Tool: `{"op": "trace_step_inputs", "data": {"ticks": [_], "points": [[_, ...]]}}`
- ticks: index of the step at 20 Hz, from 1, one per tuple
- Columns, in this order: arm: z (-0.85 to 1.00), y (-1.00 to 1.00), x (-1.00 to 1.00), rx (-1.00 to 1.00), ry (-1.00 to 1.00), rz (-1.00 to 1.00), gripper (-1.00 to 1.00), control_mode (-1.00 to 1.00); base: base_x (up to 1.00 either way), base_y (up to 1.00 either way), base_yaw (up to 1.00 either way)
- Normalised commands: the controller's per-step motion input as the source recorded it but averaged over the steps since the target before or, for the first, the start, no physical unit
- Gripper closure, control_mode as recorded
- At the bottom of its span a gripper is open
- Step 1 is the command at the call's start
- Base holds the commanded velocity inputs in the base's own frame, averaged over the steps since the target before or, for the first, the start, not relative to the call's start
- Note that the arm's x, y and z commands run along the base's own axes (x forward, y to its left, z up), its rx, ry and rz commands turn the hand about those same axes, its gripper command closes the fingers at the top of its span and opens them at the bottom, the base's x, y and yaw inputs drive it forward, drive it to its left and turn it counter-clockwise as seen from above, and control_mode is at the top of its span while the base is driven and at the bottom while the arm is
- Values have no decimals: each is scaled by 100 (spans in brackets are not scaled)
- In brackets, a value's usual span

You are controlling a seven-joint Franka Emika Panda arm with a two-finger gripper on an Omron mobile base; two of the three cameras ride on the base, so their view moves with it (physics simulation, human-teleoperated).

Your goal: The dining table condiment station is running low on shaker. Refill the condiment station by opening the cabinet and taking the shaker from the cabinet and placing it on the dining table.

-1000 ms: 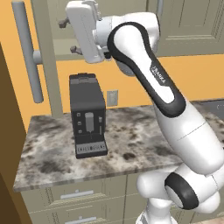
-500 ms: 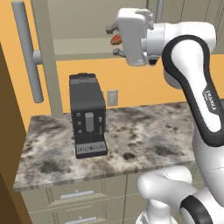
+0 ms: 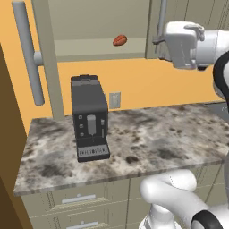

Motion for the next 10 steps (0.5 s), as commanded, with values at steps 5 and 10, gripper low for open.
{"op": "trace_step_inputs", "data": {"ticks": [5, 10], "points": [[10, -100, -8, -27, 2, -32, -100, -100, 0, 0, 0], [-15, -79, 0, -41, 1, -57, -100, -100, 0, 0, 0]]}}
